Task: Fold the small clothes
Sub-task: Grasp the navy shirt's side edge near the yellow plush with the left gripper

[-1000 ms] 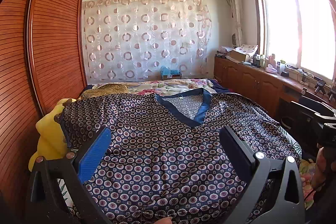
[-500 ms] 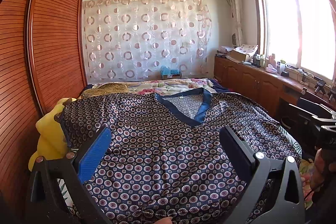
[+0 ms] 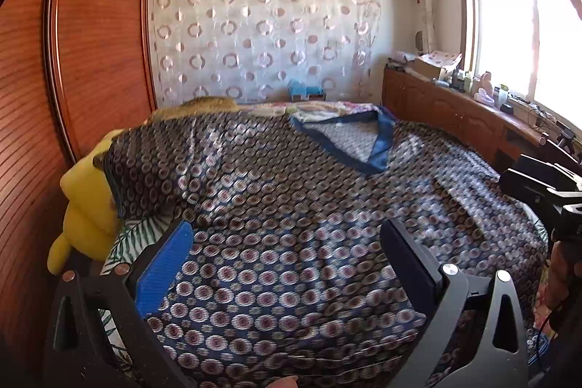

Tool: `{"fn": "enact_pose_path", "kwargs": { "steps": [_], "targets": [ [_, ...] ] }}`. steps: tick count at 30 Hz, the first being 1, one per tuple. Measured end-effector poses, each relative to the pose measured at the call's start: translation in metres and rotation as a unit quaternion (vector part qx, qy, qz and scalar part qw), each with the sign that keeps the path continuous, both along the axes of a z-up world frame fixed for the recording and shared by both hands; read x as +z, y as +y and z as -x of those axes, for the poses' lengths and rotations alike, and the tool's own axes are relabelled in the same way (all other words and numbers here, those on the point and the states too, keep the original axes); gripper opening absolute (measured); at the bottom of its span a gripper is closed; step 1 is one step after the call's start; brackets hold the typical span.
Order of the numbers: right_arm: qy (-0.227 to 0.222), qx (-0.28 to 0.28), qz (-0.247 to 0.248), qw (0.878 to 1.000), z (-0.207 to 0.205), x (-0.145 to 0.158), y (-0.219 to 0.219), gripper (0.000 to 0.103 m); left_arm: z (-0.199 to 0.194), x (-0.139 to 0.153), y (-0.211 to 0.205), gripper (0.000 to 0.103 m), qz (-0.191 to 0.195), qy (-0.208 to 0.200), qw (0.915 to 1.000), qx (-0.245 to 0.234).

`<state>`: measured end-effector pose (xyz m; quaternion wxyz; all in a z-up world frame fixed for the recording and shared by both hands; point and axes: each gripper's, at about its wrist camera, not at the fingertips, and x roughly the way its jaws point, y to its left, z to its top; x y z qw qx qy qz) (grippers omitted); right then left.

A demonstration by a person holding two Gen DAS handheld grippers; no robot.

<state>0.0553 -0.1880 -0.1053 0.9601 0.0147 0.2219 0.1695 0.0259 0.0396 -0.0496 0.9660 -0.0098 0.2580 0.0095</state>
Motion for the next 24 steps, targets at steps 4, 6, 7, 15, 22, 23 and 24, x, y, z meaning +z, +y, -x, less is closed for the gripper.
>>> {"fn": "enact_pose_path", "kwargs": {
  "steps": [4,6,7,15,22,23,24],
  "targets": [
    [0.020,0.022,0.005,1.000,-0.019,-0.006,0.005,0.102,-0.005,-0.013,0.025,0.103,0.000,0.014,0.9999,0.009],
    [0.028,0.033,0.007,0.999,-0.027,-0.010,0.008,0.100,-0.007,-0.017,0.039,0.103,0.005,0.017,0.9998,0.011],
    [0.033,0.037,0.008,0.999,-0.031,-0.012,0.009,0.099,-0.008,-0.019,0.047,0.103,0.010,0.022,0.9996,0.012],
    [0.048,0.063,0.020,0.997,-0.056,-0.009,0.020,0.094,-0.020,-0.018,0.105,0.100,0.017,0.023,0.9991,0.033],
    [0.051,0.080,0.024,0.995,-0.071,-0.006,0.028,0.094,-0.053,-0.023,0.150,0.083,0.021,0.053,0.9978,0.034],
    [0.051,0.081,0.025,0.995,-0.074,-0.008,0.029,0.094,-0.062,-0.026,0.157,0.083,0.022,0.063,0.9971,0.036],
    [0.050,0.082,0.027,0.995,-0.076,-0.009,0.030,0.094,-0.068,-0.029,0.163,0.082,0.022,0.072,0.9964,0.038]
  ]
}}
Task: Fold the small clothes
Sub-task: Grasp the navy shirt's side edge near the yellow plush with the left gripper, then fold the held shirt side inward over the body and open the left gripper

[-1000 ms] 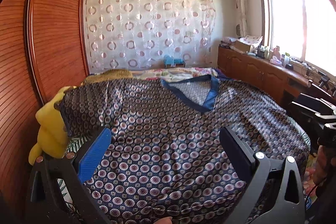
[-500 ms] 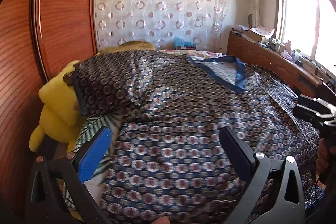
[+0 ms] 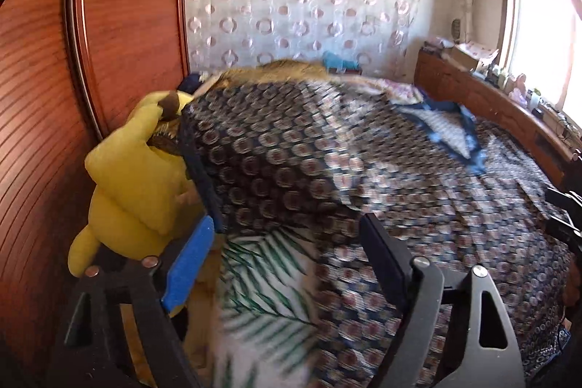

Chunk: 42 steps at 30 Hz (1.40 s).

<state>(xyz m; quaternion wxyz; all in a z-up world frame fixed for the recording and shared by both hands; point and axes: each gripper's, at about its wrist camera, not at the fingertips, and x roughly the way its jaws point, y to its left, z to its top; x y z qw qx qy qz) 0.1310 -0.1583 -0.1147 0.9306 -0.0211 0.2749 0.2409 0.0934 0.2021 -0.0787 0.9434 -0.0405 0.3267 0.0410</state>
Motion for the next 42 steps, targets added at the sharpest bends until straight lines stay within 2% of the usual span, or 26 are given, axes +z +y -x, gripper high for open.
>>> {"fn": "enact_pose_path", "kwargs": {
  "steps": [3,8,9,11,15,18,20,21,22,25,30,34,38,42],
  "targets": [
    [0.002,0.003,0.006,1.000,-0.004,-0.002,0.000,0.094,-0.023,-0.015,0.016,0.081,-0.001,0.038,0.9992,0.012],
    [0.004,0.005,0.007,1.000,-0.011,-0.003,0.001,0.094,-0.052,-0.041,0.038,0.070,0.028,0.088,0.9955,0.022],
    [0.004,0.006,0.007,1.000,-0.012,-0.003,0.004,0.094,-0.055,-0.045,0.041,0.063,0.040,0.095,0.9945,0.022],
    [0.007,0.009,0.008,1.000,-0.013,-0.004,0.004,0.094,-0.059,-0.051,0.046,0.062,0.061,0.102,0.9926,0.023],
    [0.011,0.014,0.005,1.000,-0.013,-0.006,0.010,0.094,-0.063,-0.053,0.049,0.058,0.077,0.111,0.9907,0.016],
    [0.014,0.016,0.004,1.000,-0.014,-0.007,0.011,0.094,-0.064,-0.052,0.052,0.035,0.098,0.106,0.9895,0.001],
    [0.015,0.015,0.003,1.000,-0.014,-0.008,0.010,0.094,-0.062,-0.049,0.049,0.024,0.076,0.101,0.9920,0.010],
    [0.015,0.014,0.003,1.000,-0.015,-0.008,0.010,0.094,-0.060,-0.046,0.047,0.012,0.056,0.100,0.9933,0.019],
    [0.015,0.014,0.003,1.000,-0.016,-0.008,0.011,0.094,-0.060,-0.044,0.048,0.007,0.044,0.099,0.9938,0.024],
    [0.016,0.013,0.003,1.000,-0.016,-0.009,0.009,0.094,-0.051,-0.032,0.044,0.005,0.026,0.076,0.9965,0.022],
    [0.015,0.009,0.000,1.000,-0.015,-0.008,0.005,0.094,-0.031,0.018,0.016,0.005,0.004,0.005,1.0000,-0.005],
    [0.018,0.002,-0.010,1.000,-0.014,-0.009,-0.002,0.094,-0.038,0.047,-0.023,0.005,0.027,-0.023,0.9978,-0.057],
    [0.013,-0.004,-0.020,1.000,-0.009,-0.005,-0.010,0.094,-0.047,0.058,-0.073,0.005,0.017,-0.032,0.9928,-0.114],
    [0.011,-0.009,-0.021,1.000,-0.004,-0.007,-0.019,0.094,-0.048,0.051,-0.109,0.005,0.013,-0.021,0.9863,-0.163]
  ]
}}
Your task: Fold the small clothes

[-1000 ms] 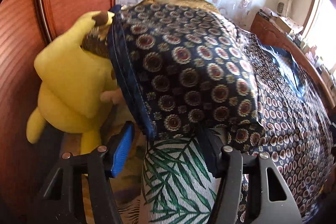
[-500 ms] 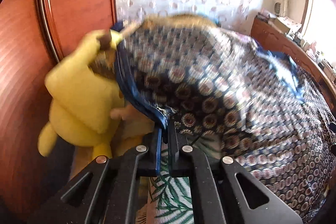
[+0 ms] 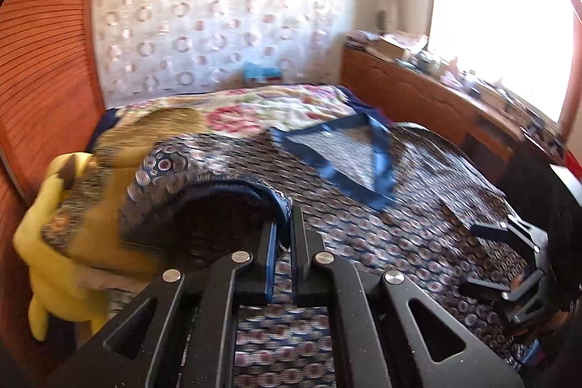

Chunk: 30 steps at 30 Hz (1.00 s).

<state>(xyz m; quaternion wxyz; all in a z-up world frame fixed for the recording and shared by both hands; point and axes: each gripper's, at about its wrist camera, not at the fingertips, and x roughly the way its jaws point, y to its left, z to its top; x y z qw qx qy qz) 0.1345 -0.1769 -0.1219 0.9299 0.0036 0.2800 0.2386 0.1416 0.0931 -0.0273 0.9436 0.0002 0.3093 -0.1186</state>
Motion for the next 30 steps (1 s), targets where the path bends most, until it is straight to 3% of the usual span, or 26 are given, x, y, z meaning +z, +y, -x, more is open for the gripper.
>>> {"fn": "enact_pose_path", "kwargs": {
  "steps": [3,5,9,13,17,23,26,30],
  "targets": [
    [0.002,-0.005,-0.005,1.000,0.003,-0.003,-0.007,0.094,0.006,-0.006,-0.012,0.007,-0.022,-0.001,0.9997,-0.009],
    [0.003,-0.007,-0.008,1.000,0.003,-0.002,-0.009,0.094,0.014,-0.004,-0.014,0.015,-0.028,-0.001,0.9995,-0.012],
    [0.003,-0.012,-0.011,1.000,0.004,-0.001,-0.011,0.094,0.033,-0.002,-0.010,0.049,-0.035,-0.017,0.9990,-0.019],
    [0.004,-0.012,-0.010,1.000,0.001,0.002,-0.008,0.094,0.045,-0.004,0.000,0.076,-0.027,-0.021,0.9994,-0.001],
    [0.004,-0.003,-0.002,1.000,-0.002,0.003,-0.003,0.094,0.056,-0.015,0.015,0.078,-0.008,-0.013,0.9996,0.023],
    [-0.006,0.032,0.007,0.999,-0.018,0.018,0.010,0.093,0.068,-0.041,0.037,0.078,-0.027,-0.002,0.9947,0.099],
    [-0.020,0.055,0.017,0.998,-0.028,0.026,0.027,0.084,0.076,-0.043,0.050,0.078,-0.004,-0.003,0.9937,0.112],
    [-0.040,0.092,0.033,0.994,-0.046,0.034,0.058,0.078,0.088,-0.041,0.057,0.078,-0.008,-0.019,0.9909,0.133]
  ]
}}
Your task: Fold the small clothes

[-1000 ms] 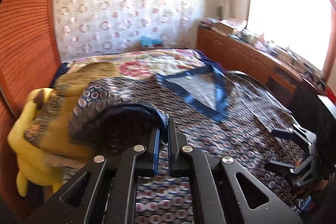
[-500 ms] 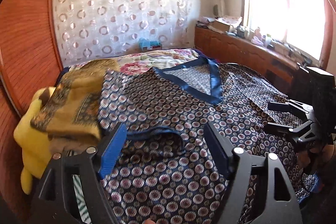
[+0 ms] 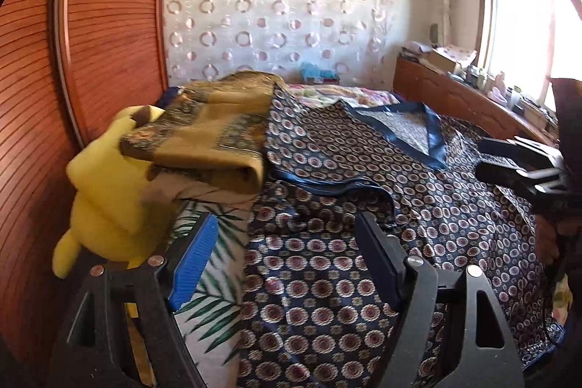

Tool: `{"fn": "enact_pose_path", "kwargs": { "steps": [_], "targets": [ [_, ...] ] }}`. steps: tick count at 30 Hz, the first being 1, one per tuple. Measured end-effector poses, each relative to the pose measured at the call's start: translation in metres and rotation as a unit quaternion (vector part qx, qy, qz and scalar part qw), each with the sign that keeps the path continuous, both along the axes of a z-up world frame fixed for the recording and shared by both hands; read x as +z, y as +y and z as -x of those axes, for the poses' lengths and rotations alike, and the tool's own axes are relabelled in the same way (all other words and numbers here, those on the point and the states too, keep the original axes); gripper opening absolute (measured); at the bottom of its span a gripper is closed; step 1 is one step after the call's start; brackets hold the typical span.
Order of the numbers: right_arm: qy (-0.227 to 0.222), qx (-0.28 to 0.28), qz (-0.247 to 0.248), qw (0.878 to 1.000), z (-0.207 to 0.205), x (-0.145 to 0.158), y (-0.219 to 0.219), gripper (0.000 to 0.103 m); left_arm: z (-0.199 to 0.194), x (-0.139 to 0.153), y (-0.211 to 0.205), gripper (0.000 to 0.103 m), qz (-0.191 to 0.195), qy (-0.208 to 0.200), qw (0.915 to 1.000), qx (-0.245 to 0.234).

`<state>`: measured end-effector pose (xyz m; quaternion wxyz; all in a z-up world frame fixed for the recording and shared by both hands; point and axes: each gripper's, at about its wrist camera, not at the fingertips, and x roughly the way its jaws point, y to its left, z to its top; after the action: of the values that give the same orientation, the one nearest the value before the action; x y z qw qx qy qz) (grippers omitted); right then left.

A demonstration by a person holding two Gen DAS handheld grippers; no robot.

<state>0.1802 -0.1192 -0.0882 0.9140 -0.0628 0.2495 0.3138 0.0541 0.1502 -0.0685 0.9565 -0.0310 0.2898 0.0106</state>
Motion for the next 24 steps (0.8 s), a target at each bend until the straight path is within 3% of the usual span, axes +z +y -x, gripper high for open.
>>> {"fn": "enact_pose_path", "kwargs": {
  "steps": [3,9,13,19,22,24],
  "targets": [
    [-0.001,0.040,0.000,0.999,-0.017,0.002,0.032,0.077,0.011,0.002,0.005,0.078,0.007,-0.011,0.9999,0.010],
    [0.019,0.091,0.046,0.995,-0.061,-0.016,0.102,0.066,0.026,0.006,0.012,0.078,0.011,-0.027,0.9994,0.019],
    [0.045,0.110,0.075,0.990,-0.085,-0.028,0.139,0.050,0.033,0.006,0.019,0.078,0.015,-0.028,0.9993,0.022],
    [0.062,0.127,0.103,0.985,-0.111,-0.035,0.186,0.047,0.038,-0.003,0.029,0.078,0.035,-0.020,0.9988,0.027],
    [0.060,0.122,0.116,0.984,-0.118,-0.039,0.199,0.028,0.038,-0.008,0.030,0.078,0.042,-0.016,0.9987,0.026],
    [0.063,0.111,0.125,0.984,-0.124,-0.042,0.206,0.022,0.039,-0.010,0.030,0.078,0.042,-0.013,0.9987,0.027]
  ]
}}
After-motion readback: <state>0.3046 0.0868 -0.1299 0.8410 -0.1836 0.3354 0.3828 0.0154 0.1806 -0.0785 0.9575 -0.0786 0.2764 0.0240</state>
